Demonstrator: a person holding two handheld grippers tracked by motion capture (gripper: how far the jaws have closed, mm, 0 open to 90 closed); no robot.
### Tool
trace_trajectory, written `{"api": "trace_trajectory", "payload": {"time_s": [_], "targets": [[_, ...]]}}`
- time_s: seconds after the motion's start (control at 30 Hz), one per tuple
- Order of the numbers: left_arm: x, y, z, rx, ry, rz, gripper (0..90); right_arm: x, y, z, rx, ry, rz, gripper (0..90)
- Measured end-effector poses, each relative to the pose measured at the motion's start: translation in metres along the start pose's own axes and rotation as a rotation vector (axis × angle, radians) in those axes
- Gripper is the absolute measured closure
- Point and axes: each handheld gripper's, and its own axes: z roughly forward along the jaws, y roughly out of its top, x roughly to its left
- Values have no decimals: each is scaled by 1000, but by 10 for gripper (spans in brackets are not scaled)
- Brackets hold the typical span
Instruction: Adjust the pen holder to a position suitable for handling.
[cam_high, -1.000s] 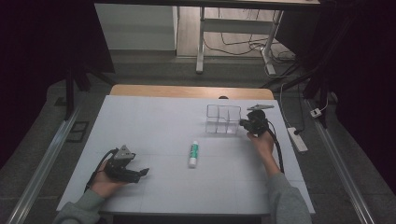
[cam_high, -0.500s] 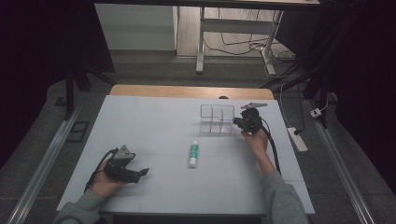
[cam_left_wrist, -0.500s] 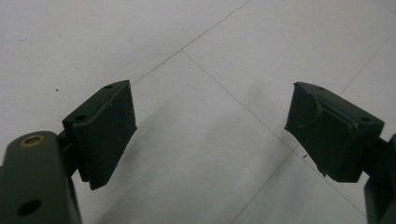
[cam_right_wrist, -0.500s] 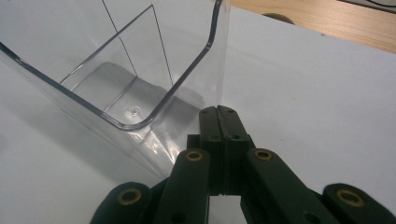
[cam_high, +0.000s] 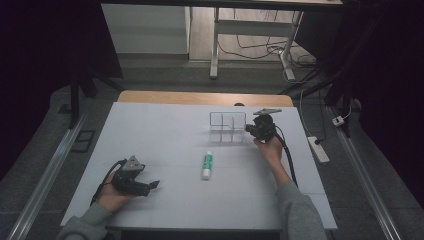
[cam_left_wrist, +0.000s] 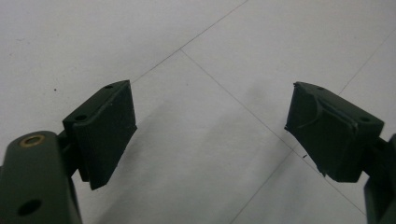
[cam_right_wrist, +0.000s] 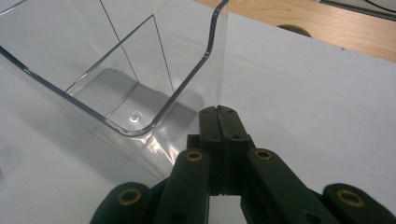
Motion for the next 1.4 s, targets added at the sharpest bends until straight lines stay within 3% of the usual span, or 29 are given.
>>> {"api": "trace_trajectory", "payload": {"time_s": [0.7,1.4], "targets": [[0,-1,1,1,0,-5,154,24,8,5,-5,54,-42,890],[0,-1,3,13,-8,1,157,34,11,12,-5,75,-47,887]]}}
